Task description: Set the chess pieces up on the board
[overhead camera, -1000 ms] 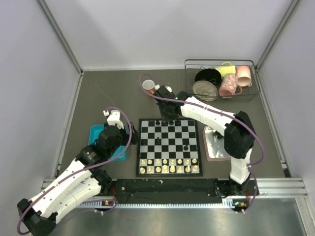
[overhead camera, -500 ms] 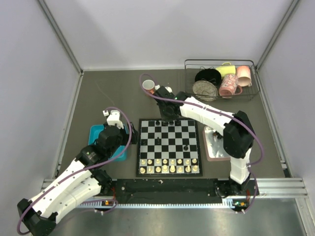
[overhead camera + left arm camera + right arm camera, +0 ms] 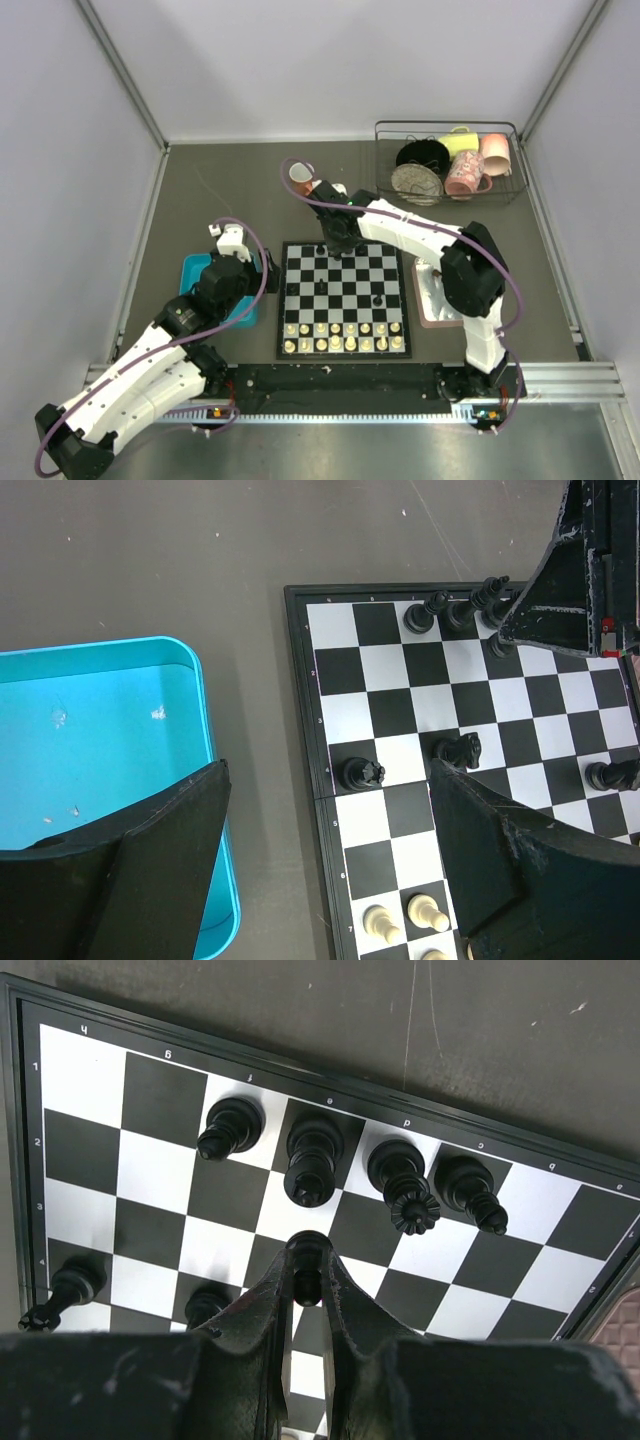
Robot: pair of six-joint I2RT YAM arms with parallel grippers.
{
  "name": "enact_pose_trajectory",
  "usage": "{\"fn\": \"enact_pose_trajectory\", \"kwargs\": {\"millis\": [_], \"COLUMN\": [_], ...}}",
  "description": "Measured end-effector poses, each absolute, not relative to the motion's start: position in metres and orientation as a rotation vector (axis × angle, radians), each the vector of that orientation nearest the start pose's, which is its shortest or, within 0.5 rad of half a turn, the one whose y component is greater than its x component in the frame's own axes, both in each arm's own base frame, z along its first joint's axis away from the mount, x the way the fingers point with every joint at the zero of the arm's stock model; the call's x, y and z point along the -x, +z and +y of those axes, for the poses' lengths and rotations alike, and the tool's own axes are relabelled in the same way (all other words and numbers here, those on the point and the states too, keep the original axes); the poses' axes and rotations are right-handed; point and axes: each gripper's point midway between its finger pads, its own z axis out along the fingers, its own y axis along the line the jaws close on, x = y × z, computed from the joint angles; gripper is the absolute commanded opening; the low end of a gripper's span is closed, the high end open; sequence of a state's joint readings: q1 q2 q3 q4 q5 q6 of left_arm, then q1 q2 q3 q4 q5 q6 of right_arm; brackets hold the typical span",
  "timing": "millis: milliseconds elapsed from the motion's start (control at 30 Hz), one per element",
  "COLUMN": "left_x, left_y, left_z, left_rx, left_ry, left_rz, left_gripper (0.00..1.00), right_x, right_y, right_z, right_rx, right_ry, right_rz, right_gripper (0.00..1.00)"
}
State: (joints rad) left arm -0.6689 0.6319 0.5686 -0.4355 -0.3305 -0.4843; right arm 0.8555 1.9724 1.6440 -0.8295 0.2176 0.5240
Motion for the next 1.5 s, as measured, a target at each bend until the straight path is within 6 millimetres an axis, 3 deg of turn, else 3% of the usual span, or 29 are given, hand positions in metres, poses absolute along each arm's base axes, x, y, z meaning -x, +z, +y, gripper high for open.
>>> {"fn": "enact_pose_trajectory", "kwargs": {"millis": [467,1033,1500], "left_x": [-0.223,-0.223,-0.223], "left_y": [0.164,0.164,0.164], "left_z": [-0.127,-0.127,-0.127], "left_rx": [0.014,0.014,0.014], "left_ry": [-0.379,-0.379,-0.379], "left_rz": [2.059,2.059,2.060], "left_gripper": [0.85,0.85,0.85], "right_x": [-0.302,-0.296,-0.300], "right_y": [0.089,0.068,0.064], "right_z": [0.334,0.331,0.331], "right_rx": [0.369,0.375,0.365], "right_ry": [0.188,0.151,0.138], "right_rz": [2.644,2.662,2.651], "right_gripper": [0.00,0.01,0.08]}}
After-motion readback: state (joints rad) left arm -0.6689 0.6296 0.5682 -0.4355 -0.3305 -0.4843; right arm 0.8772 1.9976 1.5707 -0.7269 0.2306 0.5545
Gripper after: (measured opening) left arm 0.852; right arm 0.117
